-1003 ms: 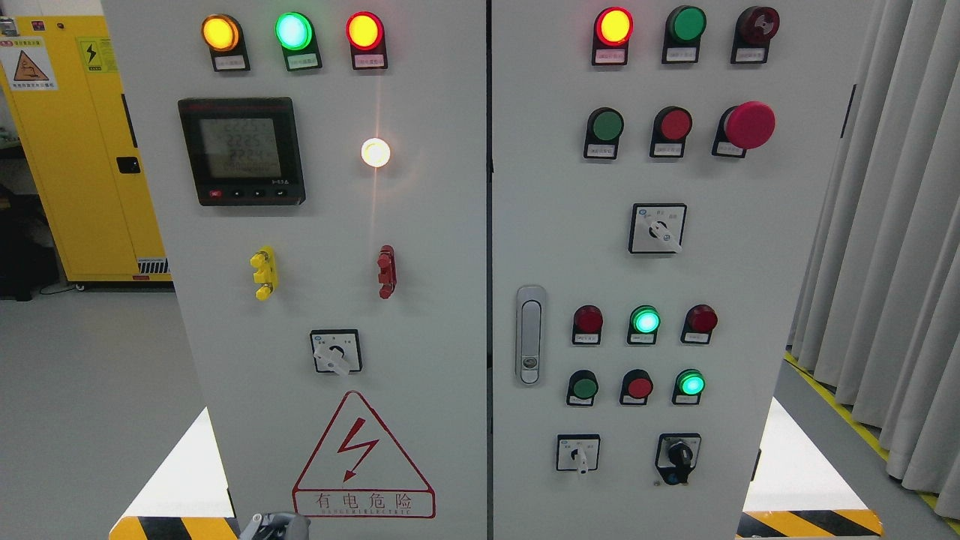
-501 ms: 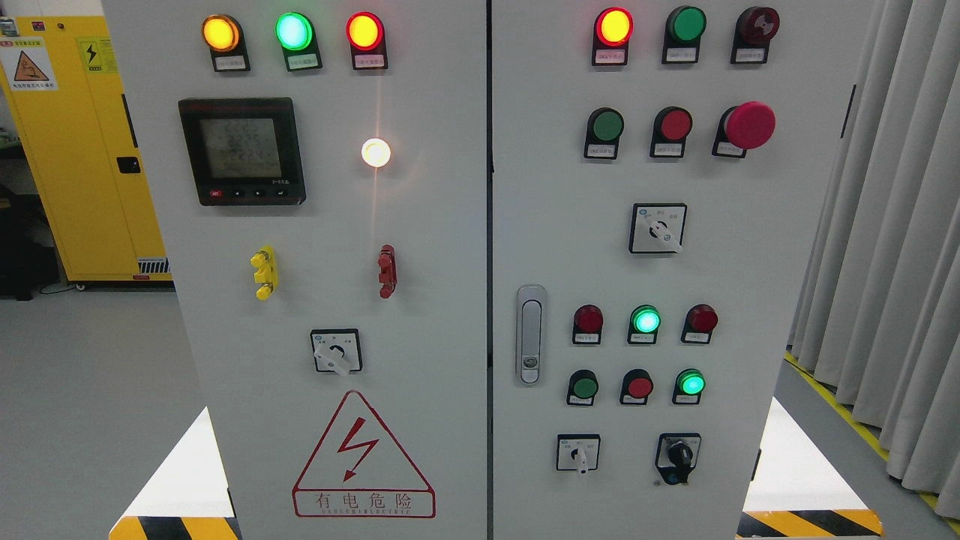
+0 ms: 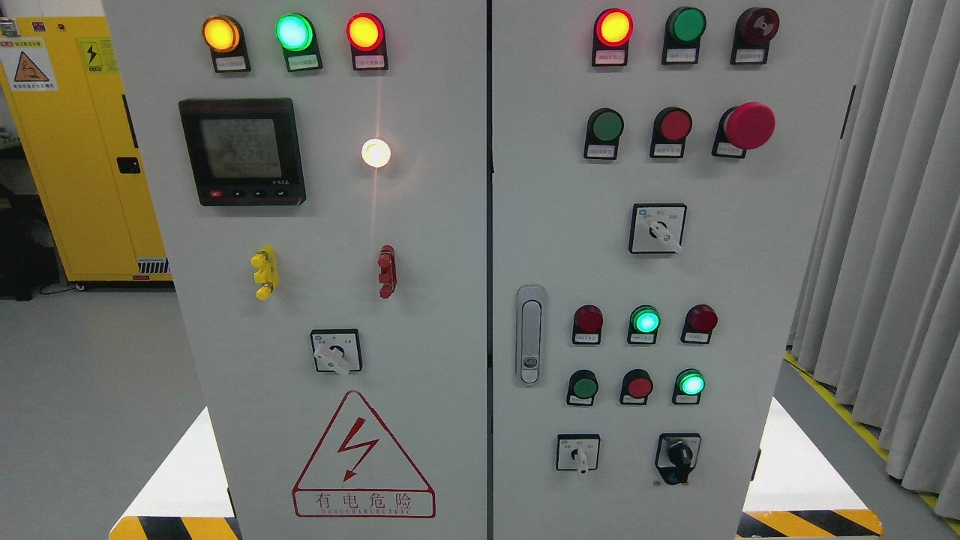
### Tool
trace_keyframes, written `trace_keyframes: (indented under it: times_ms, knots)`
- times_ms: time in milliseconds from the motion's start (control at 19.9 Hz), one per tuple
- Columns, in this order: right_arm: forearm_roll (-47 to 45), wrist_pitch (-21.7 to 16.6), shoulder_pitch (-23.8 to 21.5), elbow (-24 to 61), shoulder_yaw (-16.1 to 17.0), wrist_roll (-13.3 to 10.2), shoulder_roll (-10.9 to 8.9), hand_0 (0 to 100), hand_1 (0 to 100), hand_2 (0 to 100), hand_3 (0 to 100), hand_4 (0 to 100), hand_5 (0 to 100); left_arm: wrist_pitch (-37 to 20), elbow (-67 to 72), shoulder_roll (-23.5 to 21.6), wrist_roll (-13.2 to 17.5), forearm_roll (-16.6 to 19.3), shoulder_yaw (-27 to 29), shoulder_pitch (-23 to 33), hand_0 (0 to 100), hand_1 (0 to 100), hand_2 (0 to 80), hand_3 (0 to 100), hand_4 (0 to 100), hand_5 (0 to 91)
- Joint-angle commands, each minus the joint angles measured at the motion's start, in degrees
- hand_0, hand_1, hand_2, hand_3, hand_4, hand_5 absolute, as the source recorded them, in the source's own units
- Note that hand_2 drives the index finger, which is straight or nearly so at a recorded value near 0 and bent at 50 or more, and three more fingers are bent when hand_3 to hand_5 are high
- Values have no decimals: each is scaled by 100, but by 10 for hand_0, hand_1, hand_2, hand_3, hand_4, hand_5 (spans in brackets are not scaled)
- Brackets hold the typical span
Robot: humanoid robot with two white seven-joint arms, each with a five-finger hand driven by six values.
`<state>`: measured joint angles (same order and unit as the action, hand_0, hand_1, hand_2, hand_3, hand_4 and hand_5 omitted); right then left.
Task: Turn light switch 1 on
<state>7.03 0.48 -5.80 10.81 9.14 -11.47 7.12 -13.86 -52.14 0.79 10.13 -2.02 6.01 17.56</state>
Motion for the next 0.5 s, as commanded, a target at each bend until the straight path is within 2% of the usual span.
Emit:
trace_keyframes:
  times_ms: [0,100,251,351,451]
  knots:
    - [0,-4,0,0,0,5,0,0,500,40,0,0,0,242,3207,-61,76,350,129,-217,181,274,0,0,0,0]
    - [0,-4,0,0,0,5,0,0,500,40,0,0,0,357,3621,-61,94,492,129,-350,194,274,0,0,0,0]
    - [0,-4,0,0,0,-4,0,0,500,40,0,0,0,427,3763,-53,103,492,129,-385,214,259,0,0,0,0]
    - [0,-4,0,0,0,5,0,0,500,40,0,0,0,664,3877,-26,103,492,120,-507,231,200,0,0,0,0]
    - [0,-4,0,0,0,-4,0,0,500,40,0,0,0,806,4000,-17,112,492,120,-631,236,185,0,0,0,0]
